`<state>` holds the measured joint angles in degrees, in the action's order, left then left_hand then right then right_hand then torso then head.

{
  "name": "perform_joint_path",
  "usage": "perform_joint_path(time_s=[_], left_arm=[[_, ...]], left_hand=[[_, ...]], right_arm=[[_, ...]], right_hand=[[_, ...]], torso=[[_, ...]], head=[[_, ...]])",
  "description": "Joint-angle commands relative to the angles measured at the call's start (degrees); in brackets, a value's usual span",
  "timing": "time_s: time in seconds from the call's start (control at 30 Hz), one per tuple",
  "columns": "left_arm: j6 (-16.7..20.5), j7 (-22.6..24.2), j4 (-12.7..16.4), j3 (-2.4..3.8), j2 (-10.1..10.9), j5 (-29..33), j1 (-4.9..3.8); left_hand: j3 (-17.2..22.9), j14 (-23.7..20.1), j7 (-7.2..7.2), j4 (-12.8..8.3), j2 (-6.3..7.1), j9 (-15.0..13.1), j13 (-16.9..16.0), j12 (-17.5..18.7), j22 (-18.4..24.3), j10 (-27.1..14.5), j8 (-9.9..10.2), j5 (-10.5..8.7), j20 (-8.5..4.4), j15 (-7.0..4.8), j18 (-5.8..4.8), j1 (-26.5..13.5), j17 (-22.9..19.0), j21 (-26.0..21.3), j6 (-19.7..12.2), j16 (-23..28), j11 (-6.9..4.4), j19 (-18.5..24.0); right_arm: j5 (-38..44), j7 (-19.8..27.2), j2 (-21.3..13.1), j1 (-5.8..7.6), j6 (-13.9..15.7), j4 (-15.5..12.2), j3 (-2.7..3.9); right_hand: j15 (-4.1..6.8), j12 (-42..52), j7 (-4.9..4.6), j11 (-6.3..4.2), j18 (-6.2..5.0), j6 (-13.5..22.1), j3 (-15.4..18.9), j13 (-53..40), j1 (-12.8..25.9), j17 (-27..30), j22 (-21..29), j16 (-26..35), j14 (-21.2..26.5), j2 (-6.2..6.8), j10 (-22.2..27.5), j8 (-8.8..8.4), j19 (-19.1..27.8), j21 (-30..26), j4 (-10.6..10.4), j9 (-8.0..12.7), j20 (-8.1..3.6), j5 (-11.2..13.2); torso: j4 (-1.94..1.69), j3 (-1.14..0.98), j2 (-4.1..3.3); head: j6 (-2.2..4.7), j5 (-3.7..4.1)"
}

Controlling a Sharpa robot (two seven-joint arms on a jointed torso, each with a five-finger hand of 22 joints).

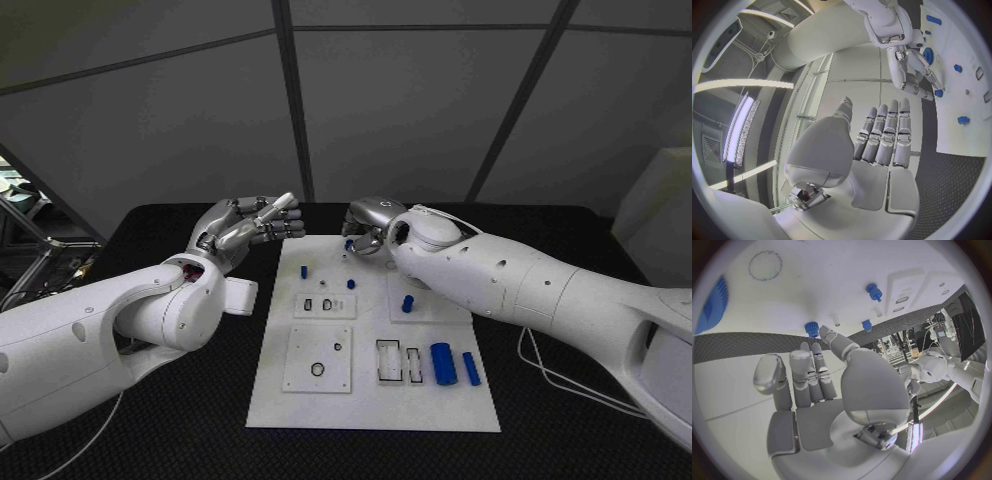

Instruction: Assemble the parts on the task board

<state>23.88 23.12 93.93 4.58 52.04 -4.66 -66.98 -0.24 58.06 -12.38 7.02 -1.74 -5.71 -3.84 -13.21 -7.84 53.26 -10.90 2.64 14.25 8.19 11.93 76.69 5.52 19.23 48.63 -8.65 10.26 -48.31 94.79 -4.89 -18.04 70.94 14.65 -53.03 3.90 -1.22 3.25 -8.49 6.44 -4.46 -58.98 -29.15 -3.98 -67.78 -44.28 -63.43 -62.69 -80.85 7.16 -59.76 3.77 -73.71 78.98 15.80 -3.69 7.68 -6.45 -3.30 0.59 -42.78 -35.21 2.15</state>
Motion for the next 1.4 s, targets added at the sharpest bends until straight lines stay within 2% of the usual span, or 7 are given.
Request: perform_joint_path(time_s=[0.03, 0.3, 0.47, 0.6, 0.73, 0.9, 1.4], left_arm=[[-0.63, 0.19, -0.02, 0.07, 0.15, -0.28, -0.12], [-0.77, 0.17, 0.05, 0.07, 0.74, -0.28, -0.12], [-0.86, 0.12, 0.03, 0.07, 1.00, -0.28, -0.12], [-1.00, 0.06, -0.19, 0.06, 1.03, -0.28, -0.12], [-1.19, 0.04, -0.58, 0.06, 0.78, -0.28, -0.11], [-1.40, 0.01, -1.06, 0.06, 0.41, -0.28, -0.10], [-1.64, -0.08, -1.58, 0.05, -0.02, -0.28, -0.09]], left_hand=[[0.00, -0.30, -0.37, -0.25, -0.71, 0.05, 0.07, 0.20, 0.05, 0.24, 0.20, 0.34, 0.04, 0.13, -1.58, -0.09, -0.09, 0.11, 0.17, 0.28, 0.03, -0.46], [0.00, -0.30, -0.37, -0.25, -0.71, 0.05, 0.07, 0.20, 0.05, 0.24, 0.20, 0.34, 0.04, 0.13, -1.58, -0.09, -0.09, 0.11, 0.17, 0.28, 0.03, -0.46], [0.00, -0.30, -0.37, -0.25, -0.71, 0.05, 0.07, 0.20, 0.05, 0.24, 0.20, 0.34, 0.04, 0.13, -1.58, -0.09, -0.09, 0.11, 0.17, 0.28, 0.03, -0.46], [0.00, -0.30, -0.37, -0.25, -0.71, 0.05, 0.07, 0.20, 0.05, 0.24, 0.20, 0.34, 0.04, 0.13, -1.58, -0.09, -0.09, 0.11, 0.17, 0.28, 0.03, -0.46], [-0.04, -0.29, -0.35, -0.34, -0.73, 0.06, 0.06, 0.25, 0.09, 0.27, 0.24, 0.35, 0.05, 0.13, -1.57, -0.06, -0.10, 0.09, 0.21, 0.37, 0.02, -0.45], [-0.04, -0.29, -0.35, -0.34, -0.73, 0.06, 0.06, 0.25, 0.09, 0.27, 0.24, 0.35, 0.05, 0.13, -1.57, -0.06, -0.10, 0.09, 0.21, 0.37, 0.02, -0.45], [-0.04, -0.29, -0.35, -0.34, -0.73, 0.06, 0.06, 0.25, 0.09, 0.27, 0.24, 0.35, 0.05, 0.13, -1.57, -0.06, -0.10, 0.09, 0.21, 0.37, 0.02, -0.45]], right_arm=[[-0.61, 0.74, -1.69, 0.16, 2.47, -2.26, 0.02], [-6.26, 0.07, -11.25, 0.25, 5.91, -11.85, 0.07], [-12.41, -1.50, -17.77, 0.32, 4.76, -17.09, 0.51], [-16.49, -3.35, -21.80, 0.34, 2.33, -19.34, 0.79], [-18.00, -5.37, -23.48, 0.35, -0.75, -19.64, 0.89], [-18.50, -6.32, -23.05, 0.34, -2.49, -17.98, 0.92], [-17.01, -7.23, -19.28, 0.32, -6.82, -13.25, 0.93]], right_hand=[[-0.08, 0.31, -0.10, -0.07, -1.08, 0.43, 1.20, -0.20, 0.00, 0.29, 0.35, 0.23, 0.49, 0.73, 0.49, -0.14, 0.47, -0.50, -0.20, -0.06, -0.04, 0.39], [0.37, 1.62, -0.50, -0.77, -0.41, -1.29, 2.03, -1.25, -0.04, -2.08, -3.02, -1.86, -1.00, -0.30, -4.26, 0.22, -2.09, 0.97, -0.97, -0.25, -0.38, -0.20], [2.26, 4.69, 0.78, -3.09, 0.93, -1.06, 1.49, -3.08, 1.07, -6.15, -9.75, -4.83, -2.69, -0.71, -13.79, -0.17, -6.51, 4.05, -2.07, -0.10, -1.94, -0.11], [3.95, 9.28, 2.19, -5.15, 1.88, 0.19, 3.18, -6.32, 1.98, -10.36, -14.37, -7.68, -3.83, 1.03, -22.49, -0.19, -9.35, 6.12, -3.00, -0.05, -3.54, 0.36], [4.70, 31.20, 2.56, -6.54, 2.62, 3.73, 11.22, -27.46, 1.43, -22.62, -17.86, -15.55, -5.81, 2.55, -25.14, 0.11, -11.35, 7.69, -7.00, -0.25, -4.97, -0.62], [4.22, 58.37, 2.03, -5.58, 2.88, 4.58, 16.81, -56.09, -1.66, -29.50, -19.14, -19.64, -6.26, 2.09, -22.87, -0.03, -11.98, 8.21, -12.47, -0.24, -4.18, -0.56], [3.60, 68.42, 1.74, -4.65, 3.18, 5.28, 18.45, -67.08, -4.45, -33.03, -20.77, -21.50, -6.68, 2.22, -22.82, -0.06, -12.83, 8.84, -17.18, -0.21, -3.59, -0.55]], torso=[[0.12, -0.04, 0.03], [0.65, -0.07, 0.22], [1.37, -0.23, 0.38], [1.89, -0.35, 0.46], [2.05, -0.47, 0.44], [1.90, -0.48, 0.37], [1.69, -0.33, 0.45]], head=[[0.02, -0.13], [0.30, -0.21], [0.44, -0.35], [0.49, -0.47], [0.47, -0.47], [0.33, -0.27], [-0.05, 0.08]])
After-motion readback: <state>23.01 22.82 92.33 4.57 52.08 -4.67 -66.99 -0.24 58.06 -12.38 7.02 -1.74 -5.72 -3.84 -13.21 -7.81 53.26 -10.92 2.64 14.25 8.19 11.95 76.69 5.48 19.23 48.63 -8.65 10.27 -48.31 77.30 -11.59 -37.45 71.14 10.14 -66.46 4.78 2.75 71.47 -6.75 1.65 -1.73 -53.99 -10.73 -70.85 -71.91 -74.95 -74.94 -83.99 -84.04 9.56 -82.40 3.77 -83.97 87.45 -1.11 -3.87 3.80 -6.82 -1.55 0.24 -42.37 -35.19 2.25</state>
